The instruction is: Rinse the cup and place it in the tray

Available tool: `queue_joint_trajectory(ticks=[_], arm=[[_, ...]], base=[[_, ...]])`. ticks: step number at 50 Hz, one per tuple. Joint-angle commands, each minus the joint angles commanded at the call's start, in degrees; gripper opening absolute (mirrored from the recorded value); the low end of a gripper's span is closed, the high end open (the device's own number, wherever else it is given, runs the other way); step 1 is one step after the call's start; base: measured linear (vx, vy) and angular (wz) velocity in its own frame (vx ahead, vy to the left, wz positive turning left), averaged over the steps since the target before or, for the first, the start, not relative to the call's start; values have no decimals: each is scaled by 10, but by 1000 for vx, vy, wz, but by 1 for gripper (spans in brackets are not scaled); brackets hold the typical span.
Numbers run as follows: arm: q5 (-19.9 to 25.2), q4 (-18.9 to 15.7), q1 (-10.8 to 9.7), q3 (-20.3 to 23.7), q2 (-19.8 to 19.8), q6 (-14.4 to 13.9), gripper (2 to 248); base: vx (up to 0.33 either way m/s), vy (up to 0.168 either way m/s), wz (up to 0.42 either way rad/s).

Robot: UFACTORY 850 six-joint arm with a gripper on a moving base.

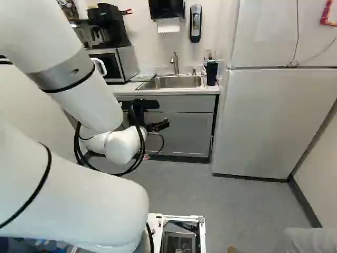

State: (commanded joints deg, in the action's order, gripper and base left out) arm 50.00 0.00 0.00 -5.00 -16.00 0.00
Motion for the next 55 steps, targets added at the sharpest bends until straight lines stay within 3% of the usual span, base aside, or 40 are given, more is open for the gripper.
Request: queue_joint_trajectory(ticks=[17, 55], arm=[[0, 0, 0, -37, 7, 0, 247], [-23, 0, 0, -74, -13, 0, 247]], base=[[0, 0, 0], [0, 0, 0]])
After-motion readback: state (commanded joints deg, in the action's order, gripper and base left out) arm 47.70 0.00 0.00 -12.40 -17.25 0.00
